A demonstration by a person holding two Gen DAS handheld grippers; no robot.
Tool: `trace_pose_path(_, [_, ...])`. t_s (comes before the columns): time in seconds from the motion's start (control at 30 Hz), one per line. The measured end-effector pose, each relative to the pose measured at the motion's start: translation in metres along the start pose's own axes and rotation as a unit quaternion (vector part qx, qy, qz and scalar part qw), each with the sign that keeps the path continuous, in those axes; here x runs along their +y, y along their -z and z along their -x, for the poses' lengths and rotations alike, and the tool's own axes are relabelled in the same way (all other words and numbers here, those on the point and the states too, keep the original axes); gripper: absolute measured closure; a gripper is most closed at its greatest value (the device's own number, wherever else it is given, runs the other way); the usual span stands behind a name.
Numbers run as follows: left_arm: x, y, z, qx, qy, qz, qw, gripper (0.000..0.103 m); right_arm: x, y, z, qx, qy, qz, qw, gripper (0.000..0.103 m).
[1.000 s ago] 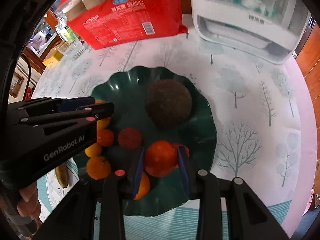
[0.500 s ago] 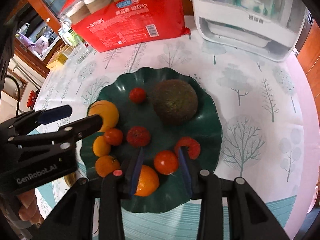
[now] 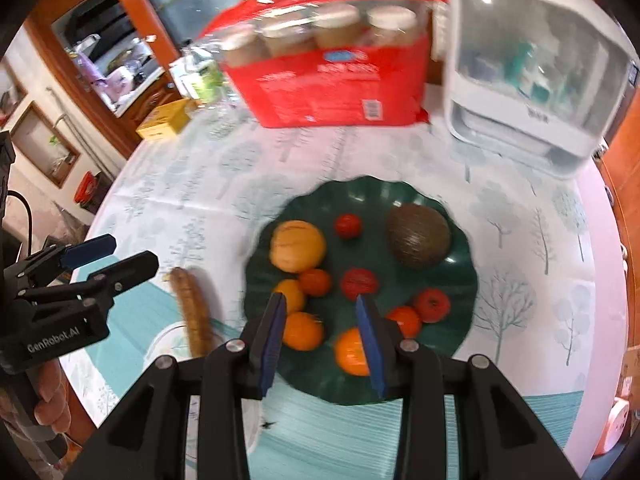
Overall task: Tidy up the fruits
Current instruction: 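Move the right tool to the brown banana and grasp its middle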
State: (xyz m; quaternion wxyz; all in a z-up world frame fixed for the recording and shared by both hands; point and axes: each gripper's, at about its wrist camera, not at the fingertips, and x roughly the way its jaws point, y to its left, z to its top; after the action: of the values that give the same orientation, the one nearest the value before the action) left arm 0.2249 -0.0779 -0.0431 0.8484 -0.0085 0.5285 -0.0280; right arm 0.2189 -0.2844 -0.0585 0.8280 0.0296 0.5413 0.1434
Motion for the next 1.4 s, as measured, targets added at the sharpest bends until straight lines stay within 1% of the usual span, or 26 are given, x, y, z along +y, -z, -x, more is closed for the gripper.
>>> trace_pose_path(0.17, [0.038,0.013,0.029,-0.028,-0.026,0.022,0.9990,0.026,0.039,-0.004,0.006,-0.009,-0.015,0.031,0.999,0.066])
trace_pose_path(0.33, [0.070,0.029,0.044,-0.048,-0.066,0.030,0.9962,0.022,0.076,-0.004,-0.005,0.000,-0.027,0.060,0.998,0.066])
trace_pose_path(0.43, [0.089,0.040,0.042,-0.048,-0.081,0.039,0.9948,0.021,0.093,-0.001,-0.019,0.012,-0.033,0.069,0.997,0.064])
trace_pose_path(0.5, [0.102,0.048,0.036,-0.042,-0.086,0.048,0.9943,0.021,0.104,0.002,-0.032,0.023,-0.034,0.074,0.996,0.061])
trace_pose_path(0.57, [0.114,0.056,0.028,-0.033,-0.087,0.058,0.9940,0.021,0.114,0.006,-0.048,0.038,-0.033,0.081,0.995,0.060])
trace_pose_path(0.63, [0.124,0.064,0.017,-0.022,-0.083,0.067,0.9940,0.021,0.122,0.010,-0.063,0.054,-0.031,0.085,0.994,0.060])
trace_pose_path(0.73, [0.135,0.076,-0.001,0.000,-0.061,0.082,0.9947,0.018,0.130,0.015,-0.082,0.072,-0.032,0.087,0.993,0.060])
trace_pose_path(0.77, [0.137,0.079,-0.007,0.006,-0.056,0.086,0.9947,0.017,0.133,0.016,-0.088,0.078,-0.031,0.086,0.993,0.060])
trace_pose_path(0.93, [0.142,0.090,-0.037,0.033,-0.034,0.092,0.9947,0.017,0.141,0.021,-0.117,0.102,-0.028,0.083,0.991,0.060])
trace_pose_path(1.1, [0.143,0.092,-0.059,0.054,-0.015,0.084,0.9949,0.017,0.145,0.025,-0.138,0.119,-0.017,0.082,0.989,0.060])
trace_pose_path(1.27, [0.142,0.092,-0.079,0.071,-0.010,0.072,0.9948,0.017,0.147,0.026,-0.153,0.132,-0.008,0.083,0.988,0.060])
trace_pose_path(1.4, [0.142,0.092,-0.088,0.078,-0.004,0.071,0.9944,0.017,0.148,0.026,-0.162,0.133,-0.003,0.083,0.988,0.060])
